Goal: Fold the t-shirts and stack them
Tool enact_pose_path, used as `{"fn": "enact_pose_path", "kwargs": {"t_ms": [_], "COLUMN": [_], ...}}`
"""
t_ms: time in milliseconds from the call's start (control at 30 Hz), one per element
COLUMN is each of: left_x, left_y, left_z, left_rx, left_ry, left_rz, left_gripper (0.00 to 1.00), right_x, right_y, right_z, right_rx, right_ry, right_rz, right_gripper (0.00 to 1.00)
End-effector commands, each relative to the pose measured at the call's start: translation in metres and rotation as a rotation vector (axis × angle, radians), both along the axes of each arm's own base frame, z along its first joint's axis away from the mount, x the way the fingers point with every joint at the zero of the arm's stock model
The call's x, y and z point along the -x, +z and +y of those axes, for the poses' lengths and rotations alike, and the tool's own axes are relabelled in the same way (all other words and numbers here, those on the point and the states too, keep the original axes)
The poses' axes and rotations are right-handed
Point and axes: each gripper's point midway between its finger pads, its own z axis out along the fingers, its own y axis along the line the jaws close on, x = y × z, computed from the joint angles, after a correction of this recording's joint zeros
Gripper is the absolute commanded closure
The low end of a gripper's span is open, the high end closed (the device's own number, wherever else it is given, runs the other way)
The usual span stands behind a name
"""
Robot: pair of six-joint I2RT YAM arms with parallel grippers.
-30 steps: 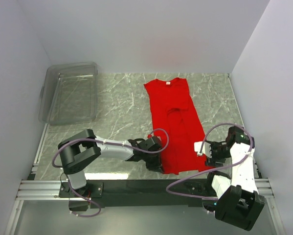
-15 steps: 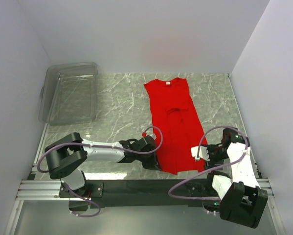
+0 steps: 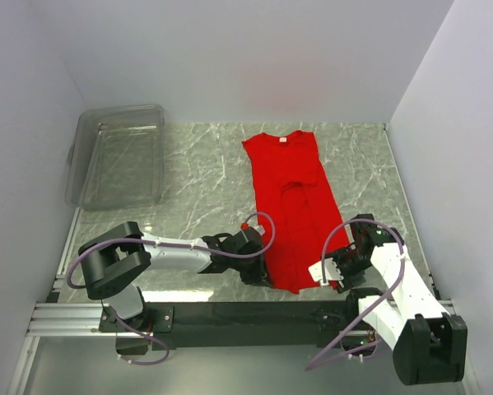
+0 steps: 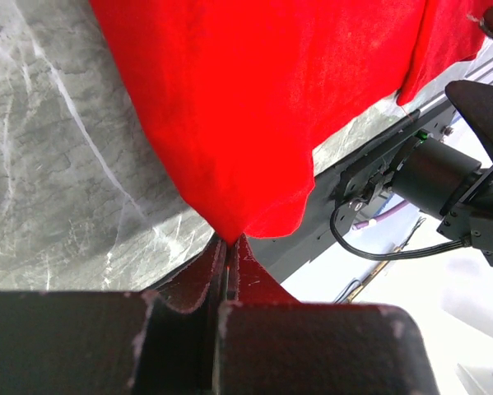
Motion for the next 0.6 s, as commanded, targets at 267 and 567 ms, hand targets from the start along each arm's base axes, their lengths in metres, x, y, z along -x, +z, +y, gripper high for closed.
{"fn": "enact_pose_path", "kwargs": {"t_ms": [267,567], "left_x": [-0.006,-0.007], "left_y": [0.013,0.011], "left_z": [-0.017,-0.016], "left_rx": [0.066,0.059], "left_ry": [-0.025,-0.014], "left_rz": [-0.014,-0.010], "left_gripper": [0.99,0.99], "right_x": [0.006,0.004], "right_y": [0.014,-0.007], "right_z": [-0.015,-0.011], "right_rx": [0.133,0.148], "right_ry": [0.091,0.126], "right_rz": [0.063,0.064], "right_gripper": [0.40,0.32]}}
